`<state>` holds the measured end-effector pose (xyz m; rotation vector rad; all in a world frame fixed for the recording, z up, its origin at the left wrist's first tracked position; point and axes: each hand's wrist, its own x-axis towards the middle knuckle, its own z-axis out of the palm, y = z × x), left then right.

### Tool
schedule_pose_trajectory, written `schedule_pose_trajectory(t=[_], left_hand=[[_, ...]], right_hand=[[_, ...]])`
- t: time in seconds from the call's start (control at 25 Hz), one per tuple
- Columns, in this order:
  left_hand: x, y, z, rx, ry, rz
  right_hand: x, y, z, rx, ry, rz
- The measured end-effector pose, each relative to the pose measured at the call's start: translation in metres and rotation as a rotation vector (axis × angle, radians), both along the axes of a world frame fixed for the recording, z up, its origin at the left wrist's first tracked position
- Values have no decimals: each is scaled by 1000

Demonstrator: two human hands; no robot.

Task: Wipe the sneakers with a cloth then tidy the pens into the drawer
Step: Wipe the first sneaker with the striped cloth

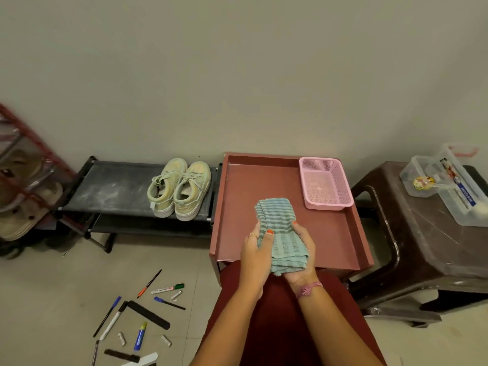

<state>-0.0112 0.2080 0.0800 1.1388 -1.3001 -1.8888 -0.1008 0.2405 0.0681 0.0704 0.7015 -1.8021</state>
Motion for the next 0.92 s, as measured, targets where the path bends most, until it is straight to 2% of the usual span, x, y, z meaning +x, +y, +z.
schedule_pose_trajectory(t=[0.12, 0.24, 0.32, 0.44, 0.56, 0.76, 0.92], left_hand=[[21, -22, -13, -148, -186, -79], [53, -73, -23, -332, -483, 0], [77, -115, -30, -439, -608, 54], [103, -179, -45, -540, -814, 16], [116, -235, -63, -652, -978, -168], [109, -283, -79, -796, -1246, -730], [107, -302, -84, -854, -1384, -879]], right_hand=[[5, -13, -13, 99, -36, 89], [4, -22, -20, 192, 20, 263], [-2, -26, -25, 200, 34, 286], [-10, -32, -33, 198, 60, 294], [-18, -39, -43, 202, 67, 269], [-32, -46, -58, 256, 93, 340], [-38, -45, -66, 289, 83, 342]])
